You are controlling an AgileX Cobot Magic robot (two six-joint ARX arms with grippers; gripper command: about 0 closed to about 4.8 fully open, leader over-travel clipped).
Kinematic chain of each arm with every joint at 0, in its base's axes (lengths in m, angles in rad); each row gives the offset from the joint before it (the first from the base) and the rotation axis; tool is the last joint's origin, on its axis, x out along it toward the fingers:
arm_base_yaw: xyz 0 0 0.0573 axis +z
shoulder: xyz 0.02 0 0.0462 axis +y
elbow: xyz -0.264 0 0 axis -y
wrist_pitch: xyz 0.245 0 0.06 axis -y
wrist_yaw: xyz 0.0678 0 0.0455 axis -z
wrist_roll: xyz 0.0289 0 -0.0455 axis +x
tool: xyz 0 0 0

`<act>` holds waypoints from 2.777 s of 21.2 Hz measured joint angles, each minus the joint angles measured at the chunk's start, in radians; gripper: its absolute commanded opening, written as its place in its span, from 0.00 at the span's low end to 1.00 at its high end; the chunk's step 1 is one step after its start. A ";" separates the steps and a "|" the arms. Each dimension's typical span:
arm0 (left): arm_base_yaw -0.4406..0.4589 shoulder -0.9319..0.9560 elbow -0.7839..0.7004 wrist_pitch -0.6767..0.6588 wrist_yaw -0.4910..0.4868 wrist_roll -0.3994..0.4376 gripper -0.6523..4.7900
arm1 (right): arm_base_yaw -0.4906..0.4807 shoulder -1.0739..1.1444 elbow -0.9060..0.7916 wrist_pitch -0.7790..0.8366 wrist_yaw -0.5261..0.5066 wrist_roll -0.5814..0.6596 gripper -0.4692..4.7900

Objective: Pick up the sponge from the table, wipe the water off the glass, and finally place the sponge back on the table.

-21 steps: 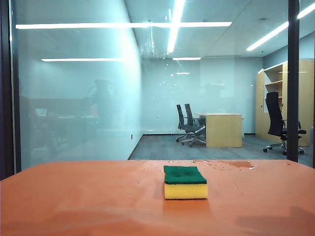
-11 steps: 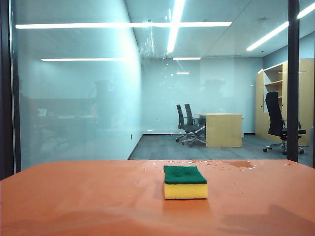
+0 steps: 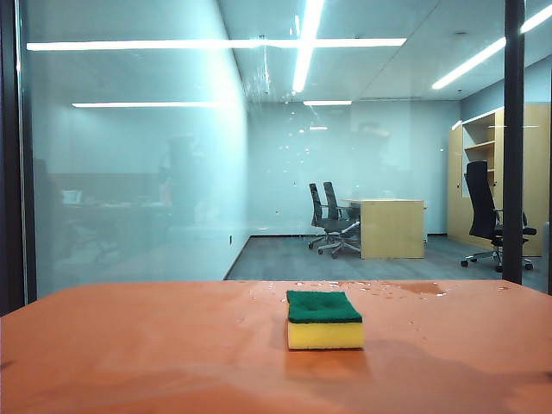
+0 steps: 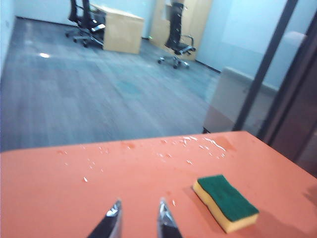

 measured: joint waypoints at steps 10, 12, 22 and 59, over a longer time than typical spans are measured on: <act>0.000 0.000 0.000 -0.043 0.027 0.000 0.45 | 0.024 0.509 0.245 0.007 -0.277 0.006 0.57; 0.000 0.000 0.000 -0.043 0.027 0.000 0.46 | 0.027 0.591 0.262 0.011 -0.319 0.008 0.61; 0.000 0.000 0.000 -0.047 0.074 0.000 0.46 | 0.071 0.880 0.318 0.130 -0.455 0.060 0.69; 0.000 -0.001 0.006 -0.159 0.088 0.000 0.57 | 0.259 1.404 0.648 0.149 -0.292 0.061 0.54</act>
